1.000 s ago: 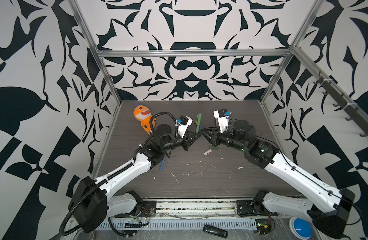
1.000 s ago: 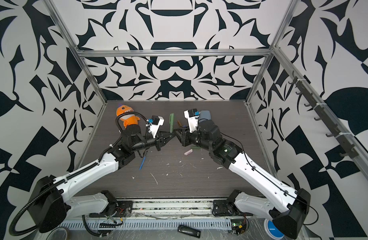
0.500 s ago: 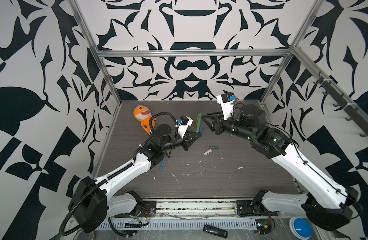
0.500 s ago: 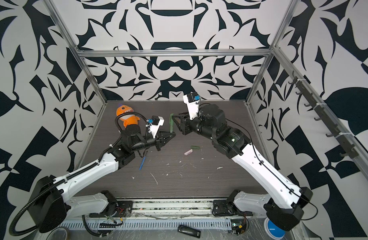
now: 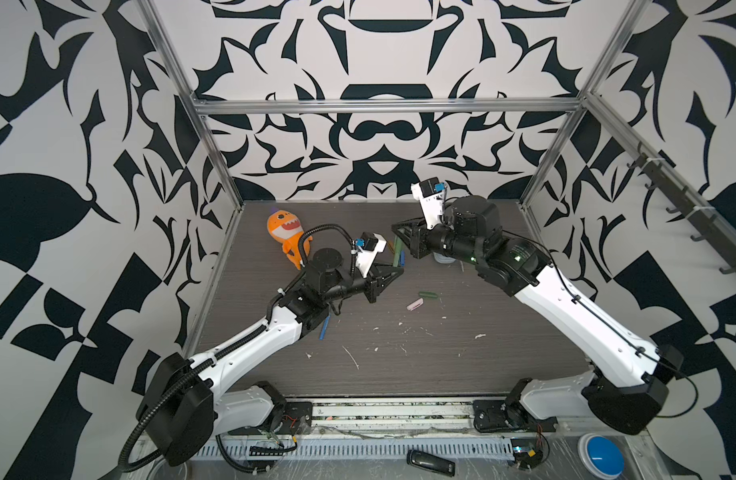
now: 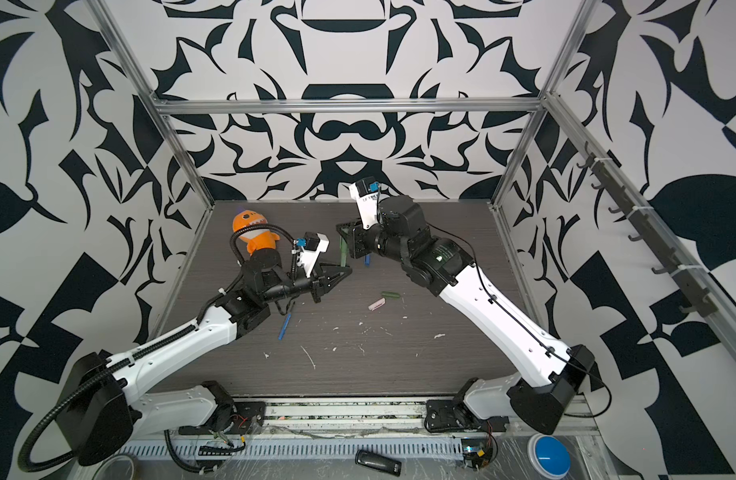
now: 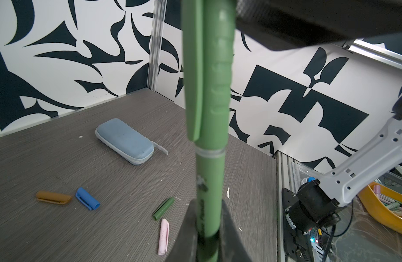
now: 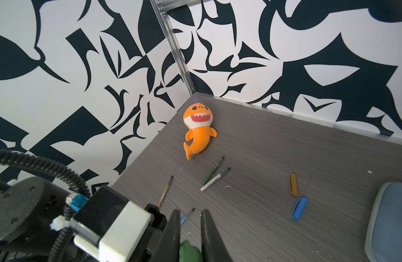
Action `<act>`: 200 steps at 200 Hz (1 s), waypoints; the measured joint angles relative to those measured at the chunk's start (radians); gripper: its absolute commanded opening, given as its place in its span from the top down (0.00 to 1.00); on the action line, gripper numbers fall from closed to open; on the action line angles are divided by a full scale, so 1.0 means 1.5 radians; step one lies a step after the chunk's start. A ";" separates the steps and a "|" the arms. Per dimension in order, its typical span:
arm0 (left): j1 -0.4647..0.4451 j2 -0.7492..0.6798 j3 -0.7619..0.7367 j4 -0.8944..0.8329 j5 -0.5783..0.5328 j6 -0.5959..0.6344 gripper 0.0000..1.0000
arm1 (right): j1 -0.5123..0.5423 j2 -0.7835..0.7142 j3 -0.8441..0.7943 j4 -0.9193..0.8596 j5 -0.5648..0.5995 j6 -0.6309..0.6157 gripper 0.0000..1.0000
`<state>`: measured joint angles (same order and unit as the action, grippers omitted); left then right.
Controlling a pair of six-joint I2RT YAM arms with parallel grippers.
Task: Insert the pens into the pen caps
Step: 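Press the green cap down onto the pen tip with the right gripper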
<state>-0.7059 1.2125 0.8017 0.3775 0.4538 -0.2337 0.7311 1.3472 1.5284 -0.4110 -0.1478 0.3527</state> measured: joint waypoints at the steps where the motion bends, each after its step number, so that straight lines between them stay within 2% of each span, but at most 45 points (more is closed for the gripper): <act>1: 0.000 0.000 0.000 0.000 0.000 0.000 1.00 | -0.001 -0.001 -0.001 0.000 0.000 -0.001 0.93; 32: 0.000 -0.003 0.000 -0.010 0.002 -0.001 1.00 | -0.003 -0.017 -0.029 0.022 -0.007 0.010 0.98; 77: -0.002 -0.013 0.014 -0.048 -0.001 -0.001 1.00 | -0.005 -0.036 -0.067 0.064 -0.013 0.021 1.00; 142: -0.005 -0.003 0.114 -0.164 -0.009 0.008 1.00 | -0.012 -0.085 -0.150 0.196 -0.003 0.030 1.00; 200: -0.005 0.047 0.166 -0.216 0.002 0.022 1.00 | -0.019 -0.115 -0.237 0.288 0.045 0.036 1.00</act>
<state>-0.7128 1.2831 1.0508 0.0540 0.4564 -0.2012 0.7033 1.1748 1.1732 0.0204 -0.0803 0.4061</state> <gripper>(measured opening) 0.138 0.140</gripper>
